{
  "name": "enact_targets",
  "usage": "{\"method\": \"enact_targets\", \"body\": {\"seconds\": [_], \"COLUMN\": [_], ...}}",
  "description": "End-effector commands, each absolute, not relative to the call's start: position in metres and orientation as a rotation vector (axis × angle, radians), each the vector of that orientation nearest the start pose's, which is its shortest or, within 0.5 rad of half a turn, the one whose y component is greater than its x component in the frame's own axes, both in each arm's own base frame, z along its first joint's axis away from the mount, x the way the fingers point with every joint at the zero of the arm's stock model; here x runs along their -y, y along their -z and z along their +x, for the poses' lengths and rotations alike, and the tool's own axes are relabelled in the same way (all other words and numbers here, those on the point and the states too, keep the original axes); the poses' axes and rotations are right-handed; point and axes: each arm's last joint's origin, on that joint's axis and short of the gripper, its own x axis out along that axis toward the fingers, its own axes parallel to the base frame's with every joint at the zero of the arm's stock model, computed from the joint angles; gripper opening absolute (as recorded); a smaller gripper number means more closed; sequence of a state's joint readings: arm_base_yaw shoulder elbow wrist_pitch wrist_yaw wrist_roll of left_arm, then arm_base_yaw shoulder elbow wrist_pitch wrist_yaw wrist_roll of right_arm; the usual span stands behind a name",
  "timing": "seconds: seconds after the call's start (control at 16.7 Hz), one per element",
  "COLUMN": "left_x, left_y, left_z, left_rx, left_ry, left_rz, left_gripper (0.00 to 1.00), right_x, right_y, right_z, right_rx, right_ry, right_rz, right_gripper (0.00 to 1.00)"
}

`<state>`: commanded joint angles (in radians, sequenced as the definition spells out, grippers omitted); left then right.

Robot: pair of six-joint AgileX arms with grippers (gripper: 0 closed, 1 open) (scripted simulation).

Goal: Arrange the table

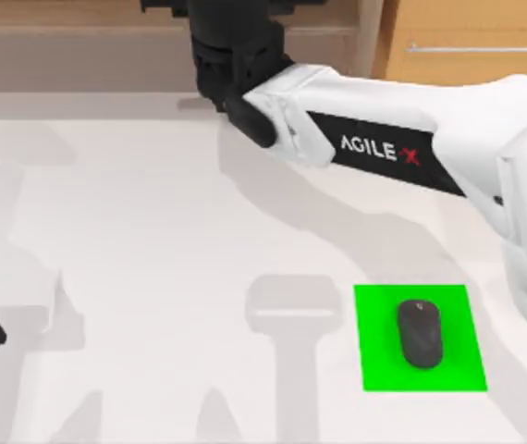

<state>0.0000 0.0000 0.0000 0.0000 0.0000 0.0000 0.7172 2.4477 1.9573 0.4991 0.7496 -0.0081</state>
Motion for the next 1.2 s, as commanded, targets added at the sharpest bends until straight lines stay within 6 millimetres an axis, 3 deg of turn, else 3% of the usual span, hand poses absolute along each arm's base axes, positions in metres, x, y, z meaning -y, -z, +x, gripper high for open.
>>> {"method": "enact_targets", "body": {"seconds": [0.48,0.84,1.2], "left_x": [0.001,0.001,0.001], "left_y": [-0.160,-0.160,-0.160], "left_z": [0.106,0.106,0.106], "left_rx": [0.000,0.000,0.000], "left_ry": [0.000,0.000,0.000], "left_rz": [0.000,0.000,0.000], "left_gripper": [1.00,1.00,1.00], "right_x": [-0.361,-0.359,-0.328], "right_y": [-0.220,-0.220,-0.234], "right_z": [0.396,0.397,0.372], "right_rx": [0.011,0.010,-0.014], "right_ry": [0.003,0.003,-0.104], "right_rz": [-0.012,-0.009,0.058], "right_gripper": [0.00,0.00,0.00]}}
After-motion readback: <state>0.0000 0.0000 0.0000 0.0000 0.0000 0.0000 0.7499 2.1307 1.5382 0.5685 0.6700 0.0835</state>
